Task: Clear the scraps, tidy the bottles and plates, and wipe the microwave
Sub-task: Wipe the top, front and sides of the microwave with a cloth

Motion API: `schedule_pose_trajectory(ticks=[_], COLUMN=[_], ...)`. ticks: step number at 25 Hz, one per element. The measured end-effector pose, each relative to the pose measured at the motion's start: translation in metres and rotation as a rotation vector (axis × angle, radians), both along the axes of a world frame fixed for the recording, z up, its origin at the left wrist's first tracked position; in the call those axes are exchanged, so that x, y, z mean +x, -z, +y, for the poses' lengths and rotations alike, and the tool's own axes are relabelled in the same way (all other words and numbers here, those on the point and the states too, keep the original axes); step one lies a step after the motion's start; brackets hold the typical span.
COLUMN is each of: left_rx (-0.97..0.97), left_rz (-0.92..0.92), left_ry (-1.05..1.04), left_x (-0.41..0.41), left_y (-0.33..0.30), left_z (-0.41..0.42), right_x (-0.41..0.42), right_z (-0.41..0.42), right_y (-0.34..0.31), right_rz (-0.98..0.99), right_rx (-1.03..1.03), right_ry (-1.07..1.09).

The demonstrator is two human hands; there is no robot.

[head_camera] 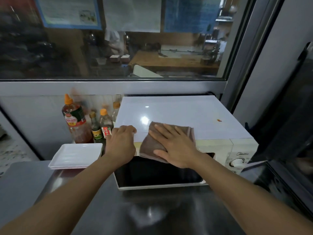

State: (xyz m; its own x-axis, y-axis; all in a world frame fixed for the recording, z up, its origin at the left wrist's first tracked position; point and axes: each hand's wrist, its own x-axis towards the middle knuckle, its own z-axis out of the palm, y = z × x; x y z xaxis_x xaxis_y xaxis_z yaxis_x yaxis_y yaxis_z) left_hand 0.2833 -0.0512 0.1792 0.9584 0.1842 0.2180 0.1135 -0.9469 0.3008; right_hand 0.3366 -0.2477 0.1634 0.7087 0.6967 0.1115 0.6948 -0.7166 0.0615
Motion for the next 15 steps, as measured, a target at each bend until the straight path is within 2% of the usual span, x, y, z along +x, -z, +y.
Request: schedule_pose_trajectory(ticks=[5, 8, 11, 15], left_rx=[-0.058, -0.12, -0.139, -0.155], left_rz=[-0.042, -0.014, 0.003, 0.016], left_ry=[0.15, 0.119, 0.057, 0.044], left_x=[0.016, 0.025, 0.03, 0.031], left_y=[0.002, 0.005, 0.007, 0.009], left_z=[-0.07, -0.098, -0.102, -0.101], right_x=[0.02, 0.029, 0.031, 0.026], right_z=[-0.119, -0.18, -0.191, -0.157], right_y=[-0.005, -0.012, -0.008, -0.003], right_rz=[0.025, 0.071, 0.057, 0.012], right_rx=[0.025, 0.029, 0.084, 0.091], right_ry=[0.139, 0.252, 0.335, 0.313])
